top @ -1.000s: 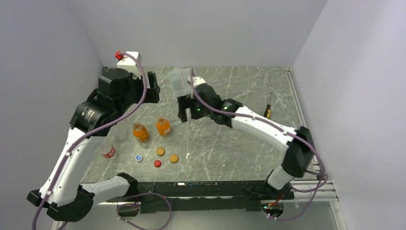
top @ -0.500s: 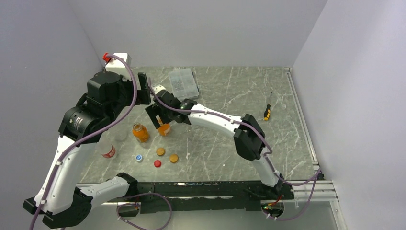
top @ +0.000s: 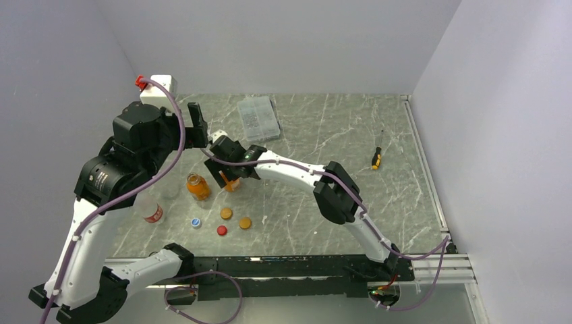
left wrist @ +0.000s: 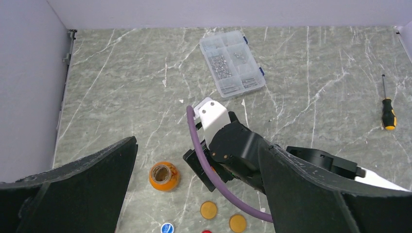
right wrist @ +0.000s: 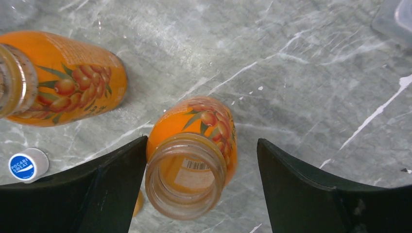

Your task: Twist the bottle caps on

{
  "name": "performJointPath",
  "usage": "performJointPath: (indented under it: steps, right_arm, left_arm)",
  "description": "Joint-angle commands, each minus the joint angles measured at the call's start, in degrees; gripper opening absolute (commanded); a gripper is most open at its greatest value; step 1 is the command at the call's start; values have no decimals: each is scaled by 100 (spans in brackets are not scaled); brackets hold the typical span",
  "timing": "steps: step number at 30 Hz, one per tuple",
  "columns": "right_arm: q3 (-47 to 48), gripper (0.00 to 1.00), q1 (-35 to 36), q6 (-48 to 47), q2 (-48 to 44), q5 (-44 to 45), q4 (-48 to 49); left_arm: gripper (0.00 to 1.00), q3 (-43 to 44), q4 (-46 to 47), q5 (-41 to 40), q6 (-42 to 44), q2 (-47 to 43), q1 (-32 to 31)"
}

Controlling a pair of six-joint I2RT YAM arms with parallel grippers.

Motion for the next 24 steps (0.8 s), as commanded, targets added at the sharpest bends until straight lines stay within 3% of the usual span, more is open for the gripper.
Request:
performJointPath:
  steps: [1,6,10,12,15,24]
  right_arm:
    - [362,82,79,-70,129,127,-79]
    - [379,69,76,-2,187,216,-62]
    - [279,46,61,2,70,289,13]
    - [162,39,16,20,-78,271,27]
    - [-256,35,-226,200,-524,-176,95]
    - [-2427,35,-1437,889,-3016,-1837,687]
  left_arm:
    - [99,147,187,-26,5,-41,-10]
    - [99,14,194,-10,0,-73,-10]
    - [99,-260,260,117,41,-137,-10]
    - [99,-531,454,402,195,-249,-10]
    - [99,-1028,922,903,377,-481,-10]
    - [99,-2185,2311,2980,1067,-816,-10]
